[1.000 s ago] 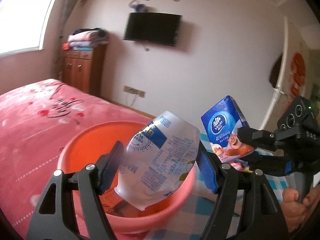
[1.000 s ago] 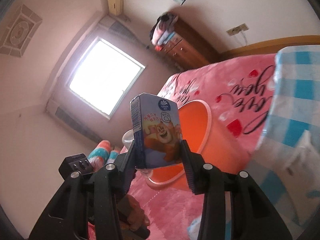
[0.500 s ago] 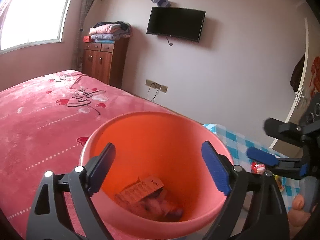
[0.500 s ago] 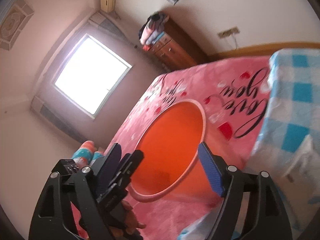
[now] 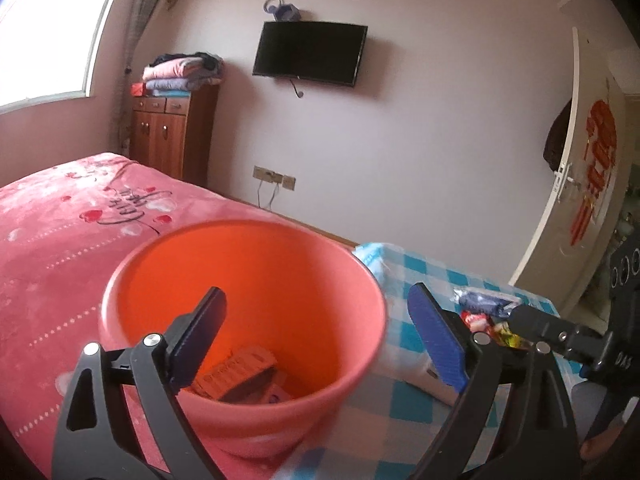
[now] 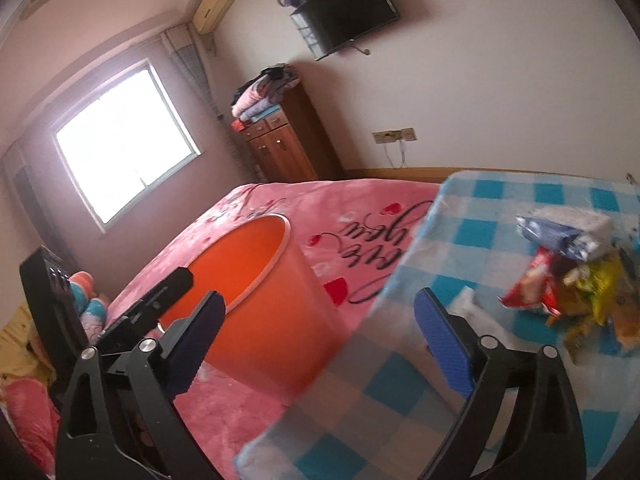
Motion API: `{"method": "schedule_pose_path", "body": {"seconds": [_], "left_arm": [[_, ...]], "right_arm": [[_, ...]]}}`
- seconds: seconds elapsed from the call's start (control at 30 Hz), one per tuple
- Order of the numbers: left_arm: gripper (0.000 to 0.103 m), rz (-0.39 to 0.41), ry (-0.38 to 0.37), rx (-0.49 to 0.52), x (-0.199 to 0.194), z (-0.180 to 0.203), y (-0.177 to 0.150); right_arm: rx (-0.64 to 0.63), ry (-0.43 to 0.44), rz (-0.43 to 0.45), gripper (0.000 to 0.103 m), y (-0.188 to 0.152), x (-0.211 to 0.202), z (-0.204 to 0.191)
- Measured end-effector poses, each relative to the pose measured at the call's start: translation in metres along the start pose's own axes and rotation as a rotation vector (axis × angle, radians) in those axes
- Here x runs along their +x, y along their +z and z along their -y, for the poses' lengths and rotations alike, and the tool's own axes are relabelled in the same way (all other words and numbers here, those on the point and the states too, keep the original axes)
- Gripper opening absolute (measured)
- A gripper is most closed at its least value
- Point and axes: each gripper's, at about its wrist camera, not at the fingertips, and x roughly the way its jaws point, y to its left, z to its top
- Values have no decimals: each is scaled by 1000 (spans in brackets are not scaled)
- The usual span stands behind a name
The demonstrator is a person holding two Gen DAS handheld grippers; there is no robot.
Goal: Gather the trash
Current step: 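Move both tools back to the snack bags on the table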
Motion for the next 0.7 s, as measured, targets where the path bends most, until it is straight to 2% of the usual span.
{"method": "schedule_pose_path", "body": {"seconds": [0.13, 0.23, 0.43, 0.7], "left_arm": [[92, -41, -1, 15, 2, 13, -8], [92, -67, -44, 23, 2, 22, -11], [92, -62, -69, 44, -2, 42, -16], [92, -93, -93, 81, 4, 69, -24]], "right_arm": [[36, -31, 23, 94, -10, -10, 21], [68, -56, 45, 95, -16, -19, 37], [81, -103, 119, 97, -27, -39, 60], [76, -82, 197, 98, -33, -62, 81]]}}
